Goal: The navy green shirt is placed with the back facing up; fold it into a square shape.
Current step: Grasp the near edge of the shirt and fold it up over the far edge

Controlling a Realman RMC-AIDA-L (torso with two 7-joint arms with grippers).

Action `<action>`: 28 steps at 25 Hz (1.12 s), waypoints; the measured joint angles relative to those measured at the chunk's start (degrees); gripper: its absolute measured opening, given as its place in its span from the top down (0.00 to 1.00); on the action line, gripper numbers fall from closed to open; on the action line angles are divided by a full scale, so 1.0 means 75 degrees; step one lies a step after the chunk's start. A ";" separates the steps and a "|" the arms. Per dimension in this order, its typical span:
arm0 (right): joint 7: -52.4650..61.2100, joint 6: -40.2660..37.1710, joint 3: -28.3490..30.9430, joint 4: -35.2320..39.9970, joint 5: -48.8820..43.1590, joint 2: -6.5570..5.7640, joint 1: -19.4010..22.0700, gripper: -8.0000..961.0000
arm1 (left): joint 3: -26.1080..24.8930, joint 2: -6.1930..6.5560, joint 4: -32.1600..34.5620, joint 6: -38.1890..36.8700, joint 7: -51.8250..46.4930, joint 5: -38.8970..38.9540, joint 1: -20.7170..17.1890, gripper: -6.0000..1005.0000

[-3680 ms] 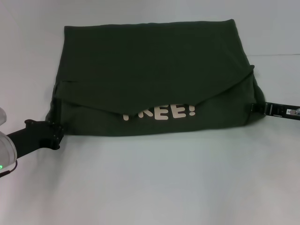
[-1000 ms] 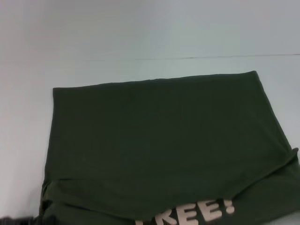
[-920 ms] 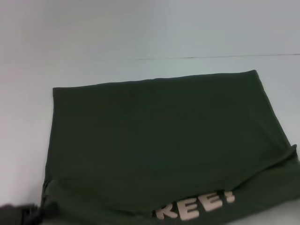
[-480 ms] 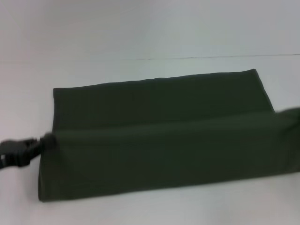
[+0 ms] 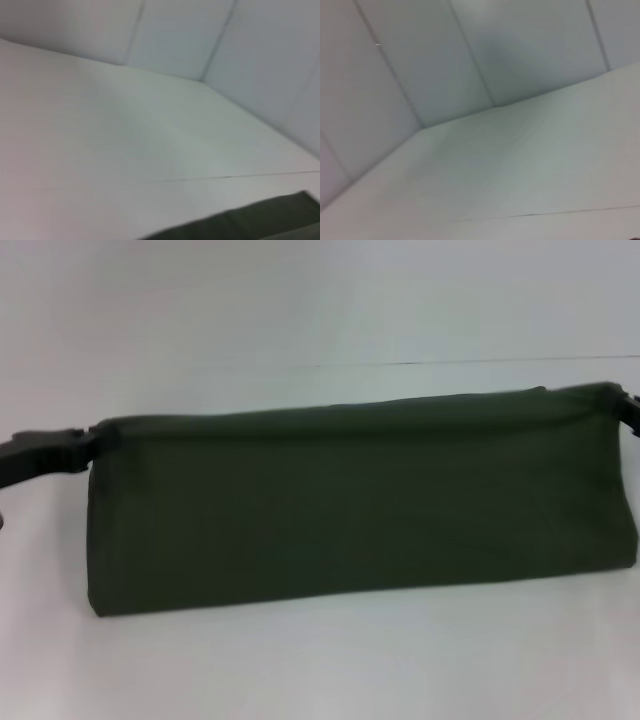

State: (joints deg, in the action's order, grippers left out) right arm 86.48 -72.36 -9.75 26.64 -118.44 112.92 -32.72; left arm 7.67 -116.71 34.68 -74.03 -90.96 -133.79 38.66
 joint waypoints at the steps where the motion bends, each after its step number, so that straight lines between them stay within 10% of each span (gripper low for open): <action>1: -0.0097 0.0330 -0.0002 -0.0108 0.0012 0.0021 -0.0137 0.95 | 0.0000 0.0000 0.0000 0.0000 0.0000 0.0000 0.0000 0.96; 11: -0.1194 0.2326 -0.0098 -0.0849 0.0685 0.0261 -0.0899 0.95 | 0.0949 -0.0298 -0.0274 0.2752 0.0199 0.0157 0.0737 0.96; 28: -0.1926 0.3316 -0.0094 -0.1084 0.1125 0.0483 -0.1144 0.95 | 0.1808 -0.0551 -0.0385 0.3953 0.0451 0.0715 0.0936 0.96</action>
State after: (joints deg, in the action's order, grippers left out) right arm 72.03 -47.49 -10.45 18.50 -110.01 116.54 -41.30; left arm 21.23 -120.84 31.79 -44.38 -87.58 -128.42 45.68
